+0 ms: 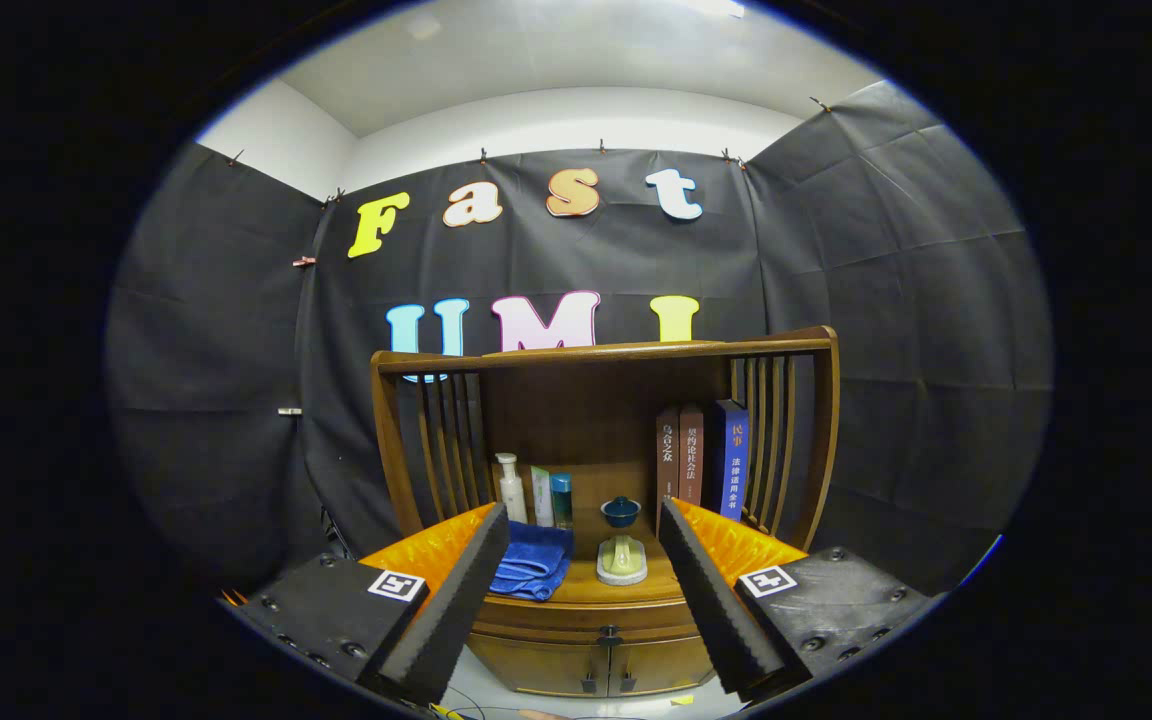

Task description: Pull open the drawer, take out the items inside it, and place them on the countertop above the cabinet.

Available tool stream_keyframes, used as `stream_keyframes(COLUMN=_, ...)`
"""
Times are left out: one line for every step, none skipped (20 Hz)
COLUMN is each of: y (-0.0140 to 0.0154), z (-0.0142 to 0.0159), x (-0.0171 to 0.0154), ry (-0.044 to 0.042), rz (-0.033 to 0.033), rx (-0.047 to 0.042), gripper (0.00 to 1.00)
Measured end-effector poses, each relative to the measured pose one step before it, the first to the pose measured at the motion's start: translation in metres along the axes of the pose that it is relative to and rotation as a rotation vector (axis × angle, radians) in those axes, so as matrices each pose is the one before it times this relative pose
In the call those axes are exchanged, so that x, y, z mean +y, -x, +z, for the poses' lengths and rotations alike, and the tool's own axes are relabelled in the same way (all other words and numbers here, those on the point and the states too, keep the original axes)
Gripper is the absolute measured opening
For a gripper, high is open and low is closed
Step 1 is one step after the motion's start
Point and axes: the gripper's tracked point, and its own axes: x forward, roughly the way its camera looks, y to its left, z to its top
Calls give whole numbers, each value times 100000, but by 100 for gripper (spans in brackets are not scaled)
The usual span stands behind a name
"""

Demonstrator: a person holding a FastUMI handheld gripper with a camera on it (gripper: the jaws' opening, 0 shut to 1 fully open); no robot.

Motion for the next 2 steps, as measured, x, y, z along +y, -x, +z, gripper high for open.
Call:
stream_keyframes(y=-31, z=-7, x=-42, ry=-74, rz=3, rx=-163, gripper=98)
stream_keyframes(y=11, z=116, x=-36, ry=-165, rz=30, rx=-321, gripper=98)
